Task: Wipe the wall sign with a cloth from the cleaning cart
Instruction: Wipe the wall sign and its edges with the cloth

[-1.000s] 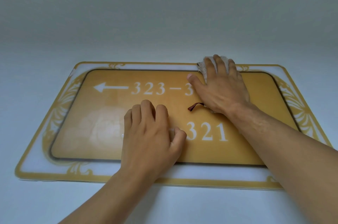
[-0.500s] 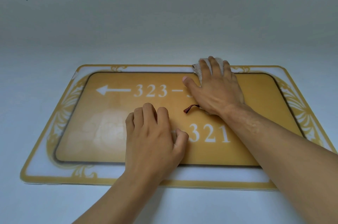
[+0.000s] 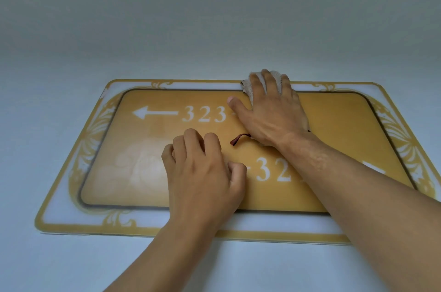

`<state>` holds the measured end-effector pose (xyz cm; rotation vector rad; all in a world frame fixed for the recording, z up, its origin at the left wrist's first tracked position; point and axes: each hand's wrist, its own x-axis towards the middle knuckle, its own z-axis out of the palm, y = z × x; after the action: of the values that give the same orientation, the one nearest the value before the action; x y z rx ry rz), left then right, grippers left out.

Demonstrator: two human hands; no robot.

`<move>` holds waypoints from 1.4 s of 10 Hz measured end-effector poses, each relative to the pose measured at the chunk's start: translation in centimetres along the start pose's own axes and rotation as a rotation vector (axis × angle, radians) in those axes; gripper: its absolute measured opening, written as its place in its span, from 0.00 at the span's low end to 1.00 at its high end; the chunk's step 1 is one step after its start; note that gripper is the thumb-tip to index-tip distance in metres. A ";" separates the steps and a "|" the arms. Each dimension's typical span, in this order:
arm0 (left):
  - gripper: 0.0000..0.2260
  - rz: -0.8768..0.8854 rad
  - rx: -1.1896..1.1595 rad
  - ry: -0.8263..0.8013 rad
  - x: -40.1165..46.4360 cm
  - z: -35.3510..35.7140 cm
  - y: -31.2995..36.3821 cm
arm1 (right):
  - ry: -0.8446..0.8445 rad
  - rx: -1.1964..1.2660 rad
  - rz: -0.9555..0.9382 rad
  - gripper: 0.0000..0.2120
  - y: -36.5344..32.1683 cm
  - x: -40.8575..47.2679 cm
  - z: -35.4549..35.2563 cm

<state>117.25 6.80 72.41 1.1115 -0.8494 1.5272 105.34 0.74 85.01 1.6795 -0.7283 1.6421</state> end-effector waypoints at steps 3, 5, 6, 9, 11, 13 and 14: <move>0.11 0.163 0.112 -0.105 -0.4 -1.2 -0.5 | 0.020 -0.012 0.020 0.42 -0.8 0.0 0.3; 0.12 0.224 0.100 -0.147 -1.8 -2.7 -3.3 | 0.015 -0.006 0.038 0.42 -2.3 0.4 0.4; 0.13 0.196 0.103 -0.166 -1.0 -3.2 -4.5 | 0.018 0.006 0.015 0.41 -4.3 1.0 0.7; 0.17 0.072 0.122 -0.197 1.2 -3.9 -10.2 | 0.021 -0.011 0.032 0.41 -5.9 1.7 1.1; 0.19 0.038 0.074 -0.178 2.2 -4.1 -11.3 | 0.024 -0.019 0.036 0.41 -6.1 1.7 1.2; 0.26 -0.030 0.084 -0.152 4.5 -5.3 -15.4 | 0.016 -0.021 0.037 0.41 -6.3 1.7 1.2; 0.27 -0.097 0.062 -0.153 5.9 -5.6 -17.8 | 0.019 -0.024 0.041 0.41 -6.8 1.7 1.3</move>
<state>132.97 17.95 75.78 1.3094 -0.8436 1.4098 111.49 4.06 86.23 1.6399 -0.7746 1.6685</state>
